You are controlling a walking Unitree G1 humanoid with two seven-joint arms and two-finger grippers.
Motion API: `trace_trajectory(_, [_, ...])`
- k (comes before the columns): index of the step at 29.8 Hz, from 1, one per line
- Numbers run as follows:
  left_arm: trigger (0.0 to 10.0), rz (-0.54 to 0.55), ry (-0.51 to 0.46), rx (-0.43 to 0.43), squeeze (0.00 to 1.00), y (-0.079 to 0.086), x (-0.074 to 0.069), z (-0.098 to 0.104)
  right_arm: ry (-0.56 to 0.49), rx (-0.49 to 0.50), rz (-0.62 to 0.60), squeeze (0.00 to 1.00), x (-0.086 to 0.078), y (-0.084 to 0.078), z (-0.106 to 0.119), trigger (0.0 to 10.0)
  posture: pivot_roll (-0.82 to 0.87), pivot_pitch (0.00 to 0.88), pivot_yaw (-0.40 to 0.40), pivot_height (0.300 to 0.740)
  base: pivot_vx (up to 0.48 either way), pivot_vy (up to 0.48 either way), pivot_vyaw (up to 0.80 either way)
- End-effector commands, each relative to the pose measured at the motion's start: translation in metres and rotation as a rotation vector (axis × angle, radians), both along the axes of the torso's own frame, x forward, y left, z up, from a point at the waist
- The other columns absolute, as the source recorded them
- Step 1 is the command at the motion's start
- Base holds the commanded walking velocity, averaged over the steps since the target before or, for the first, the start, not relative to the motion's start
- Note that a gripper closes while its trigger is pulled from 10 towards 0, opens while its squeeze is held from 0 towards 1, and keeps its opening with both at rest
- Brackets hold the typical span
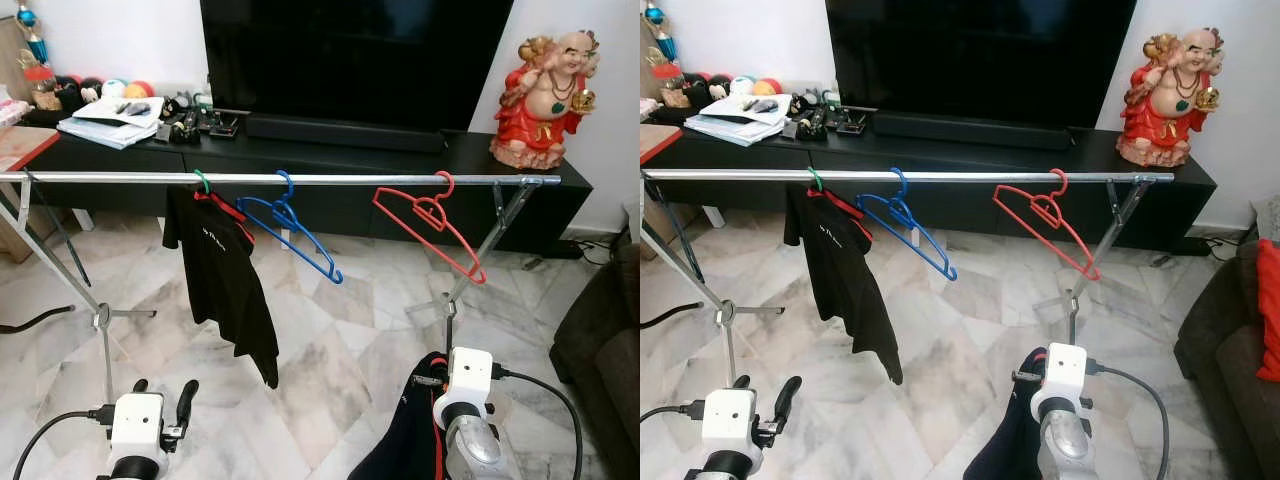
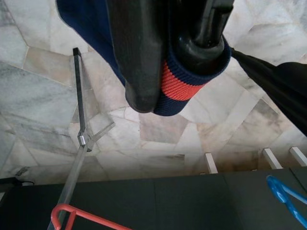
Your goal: Hang hanger
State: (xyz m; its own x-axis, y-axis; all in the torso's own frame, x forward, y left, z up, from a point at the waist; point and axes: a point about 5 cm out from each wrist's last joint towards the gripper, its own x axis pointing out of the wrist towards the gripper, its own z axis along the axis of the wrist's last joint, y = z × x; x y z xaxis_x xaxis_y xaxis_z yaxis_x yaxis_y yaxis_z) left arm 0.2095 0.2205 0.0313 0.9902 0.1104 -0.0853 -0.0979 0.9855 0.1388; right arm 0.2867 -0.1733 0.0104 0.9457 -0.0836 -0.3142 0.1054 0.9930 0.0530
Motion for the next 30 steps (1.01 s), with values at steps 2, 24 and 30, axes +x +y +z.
trace_trajectory(2, [10.0,-0.004,0.012,-0.036,0.00,-0.005,0.000,0.004,-0.043,-0.006,-0.018,0.00,0.002,-0.005,0.006,10.0,0.03,0.085,-0.044,0.740,0.000,0.000,0.00])
trace_trajectory(24, [10.0,-0.058,0.000,-0.067,0.00,-0.015,0.017,0.026,-0.020,-0.025,-0.002,0.00,0.001,-0.002,0.001,10.0,0.02,0.116,-0.019,0.740,0.293,0.000,0.00])
trace_trajectory(30, [10.0,-0.052,-0.007,-0.065,0.00,-0.013,0.019,0.029,-0.013,-0.024,0.005,0.00,0.001,0.000,0.000,10.0,0.02,0.106,-0.019,0.740,0.404,0.000,0.00])
